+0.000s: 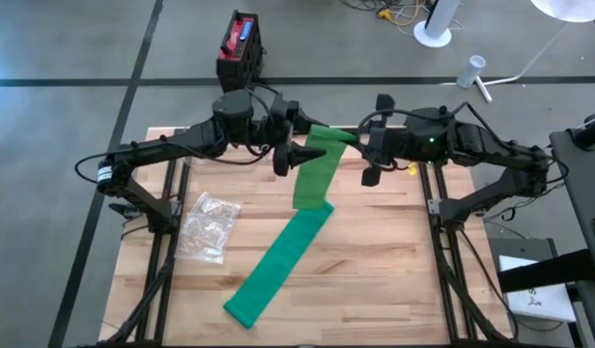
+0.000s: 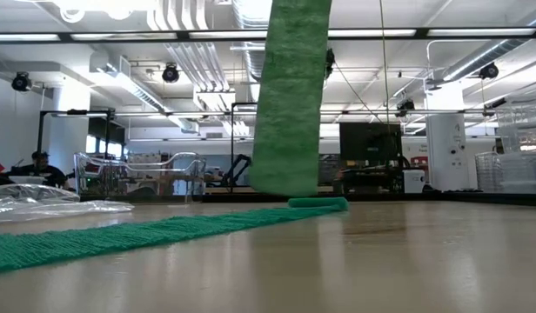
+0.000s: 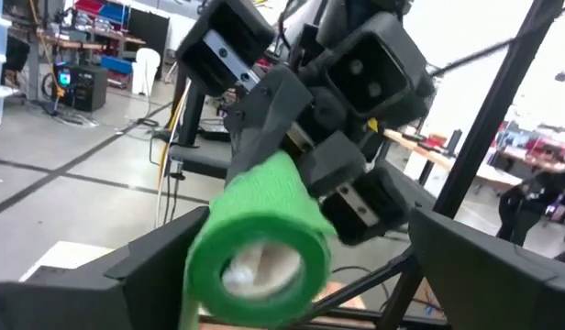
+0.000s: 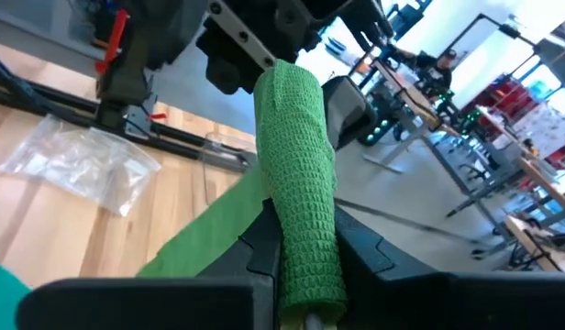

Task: Roll bandage
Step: Roll the green bandage

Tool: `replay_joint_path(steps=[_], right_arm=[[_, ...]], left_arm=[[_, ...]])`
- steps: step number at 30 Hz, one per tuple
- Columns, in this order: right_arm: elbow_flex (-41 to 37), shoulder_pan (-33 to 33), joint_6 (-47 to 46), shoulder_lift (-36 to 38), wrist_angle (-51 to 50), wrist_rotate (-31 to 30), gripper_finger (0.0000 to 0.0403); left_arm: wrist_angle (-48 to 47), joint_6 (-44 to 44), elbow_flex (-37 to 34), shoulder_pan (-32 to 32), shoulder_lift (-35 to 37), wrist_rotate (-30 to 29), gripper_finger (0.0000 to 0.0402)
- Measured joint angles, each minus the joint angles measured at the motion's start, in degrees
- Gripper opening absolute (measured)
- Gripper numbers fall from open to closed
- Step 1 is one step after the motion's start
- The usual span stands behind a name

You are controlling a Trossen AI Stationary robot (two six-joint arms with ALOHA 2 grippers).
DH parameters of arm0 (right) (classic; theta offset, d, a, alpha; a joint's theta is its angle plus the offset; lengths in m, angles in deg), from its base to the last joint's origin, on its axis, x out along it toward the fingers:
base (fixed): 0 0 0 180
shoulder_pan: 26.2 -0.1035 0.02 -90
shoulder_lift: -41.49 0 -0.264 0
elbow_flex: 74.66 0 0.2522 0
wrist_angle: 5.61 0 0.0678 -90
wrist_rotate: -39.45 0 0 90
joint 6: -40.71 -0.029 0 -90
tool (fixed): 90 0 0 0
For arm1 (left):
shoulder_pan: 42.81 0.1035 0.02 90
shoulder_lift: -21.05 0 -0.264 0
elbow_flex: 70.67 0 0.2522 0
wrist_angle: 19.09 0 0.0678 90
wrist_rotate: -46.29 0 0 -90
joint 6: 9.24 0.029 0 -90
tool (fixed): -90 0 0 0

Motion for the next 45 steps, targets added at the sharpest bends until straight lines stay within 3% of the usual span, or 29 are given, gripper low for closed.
replay_joint_path(steps=[21,27,34,45], right_arm=[[0.0,-0.3,11.2,-1.3,5.0,0.3,0.0047],[0.1,-0.3,17.4,-3.0,5.9,-4.1,0.0047],[0.0,-0.4,21.4,-4.7,6.9,-6.8,0.0047],[0.0,-0.4,20.2,-4.6,8.6,-6.8,0.0049]], left_arm=[[1.6,-0.5,0.0,1.3,0.0,0.7,0.0334],[0.4,-2.2,0.0,1.3,0.0,1.5,0.0319],[-1.3,-2.4,0.0,1.4,0.0,0.8,0.0277],[-2.2,0.4,0.0,1.7,0.8,1.0,0.0188]])
